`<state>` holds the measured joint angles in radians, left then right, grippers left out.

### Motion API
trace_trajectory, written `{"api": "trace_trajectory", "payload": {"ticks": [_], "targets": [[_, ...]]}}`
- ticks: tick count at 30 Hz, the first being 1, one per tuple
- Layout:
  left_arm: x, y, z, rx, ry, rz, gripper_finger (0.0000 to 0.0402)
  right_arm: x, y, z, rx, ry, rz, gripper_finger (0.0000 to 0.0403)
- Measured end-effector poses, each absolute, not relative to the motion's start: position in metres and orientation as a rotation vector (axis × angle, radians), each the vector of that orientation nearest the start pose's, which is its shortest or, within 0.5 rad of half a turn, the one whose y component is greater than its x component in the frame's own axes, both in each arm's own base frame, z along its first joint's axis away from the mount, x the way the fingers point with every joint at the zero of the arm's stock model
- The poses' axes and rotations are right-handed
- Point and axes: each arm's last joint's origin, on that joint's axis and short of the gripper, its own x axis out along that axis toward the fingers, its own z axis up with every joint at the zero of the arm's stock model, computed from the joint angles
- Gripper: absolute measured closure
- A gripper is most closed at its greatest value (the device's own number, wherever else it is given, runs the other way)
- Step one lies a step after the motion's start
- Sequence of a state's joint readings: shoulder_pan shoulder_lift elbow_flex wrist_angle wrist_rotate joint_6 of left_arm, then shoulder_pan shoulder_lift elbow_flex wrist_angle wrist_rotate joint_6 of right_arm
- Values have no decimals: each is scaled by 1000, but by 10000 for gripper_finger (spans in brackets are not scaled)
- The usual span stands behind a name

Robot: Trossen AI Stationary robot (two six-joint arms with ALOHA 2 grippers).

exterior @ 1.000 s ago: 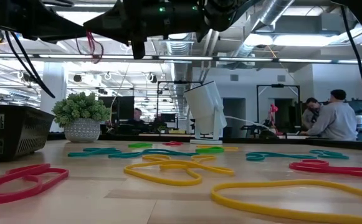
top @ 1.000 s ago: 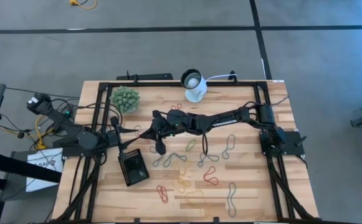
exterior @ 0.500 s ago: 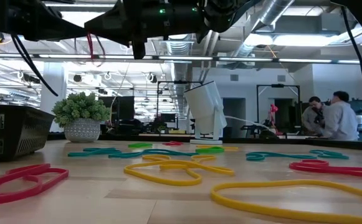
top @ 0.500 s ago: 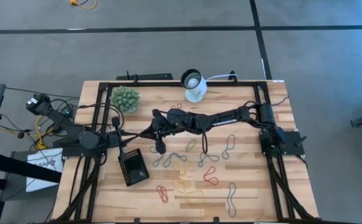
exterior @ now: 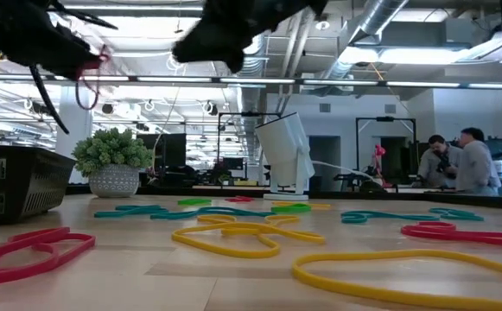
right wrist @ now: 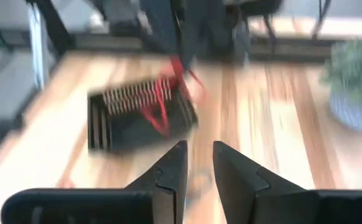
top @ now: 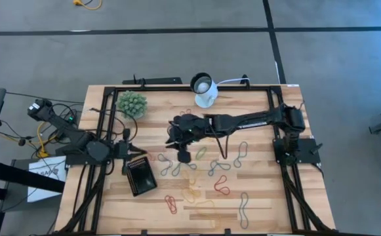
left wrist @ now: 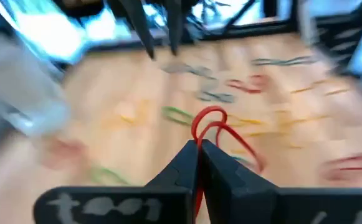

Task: Pick and place items into bin
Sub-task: Put the red rubber band into the black bin

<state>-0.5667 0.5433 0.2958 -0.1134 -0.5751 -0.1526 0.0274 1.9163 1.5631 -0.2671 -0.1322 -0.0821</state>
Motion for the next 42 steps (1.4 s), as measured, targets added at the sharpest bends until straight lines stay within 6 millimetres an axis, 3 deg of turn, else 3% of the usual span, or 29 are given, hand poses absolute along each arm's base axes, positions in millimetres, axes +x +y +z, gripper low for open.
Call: {"api": "trace_trajectory", "payload": {"ticks": [4, 12, 15, 19, 23, 27, 33, 42], "targets": [[118, -58, 204, -186, 414, 57, 401, 420, 24, 268, -80, 776, 111, 331], [124, -65, 174, -419, 675, 118, 401, 403, 37, 241, -110, 1060, -4, 330], [128, -72, 169, -470, 795, 57, 401, 399, 37, 240, -119, 1104, -33, 330], [135, -80, 177, -503, 920, 22, 401, 397, 33, 242, -142, 1113, -76, 330], [137, -82, 184, -518, 1048, 108, 401, 397, 30, 243, -145, 1111, -91, 330], [131, -81, 179, -587, 1252, 260, 401, 396, 29, 243, -144, 1113, -93, 330], [134, -82, 173, -578, 1265, 310, 401, 396, 31, 242, -155, 1119, -83, 330], [146, -80, 176, -553, 1181, 240, 394, 395, 29, 242, -162, 1127, -82, 330]]}}
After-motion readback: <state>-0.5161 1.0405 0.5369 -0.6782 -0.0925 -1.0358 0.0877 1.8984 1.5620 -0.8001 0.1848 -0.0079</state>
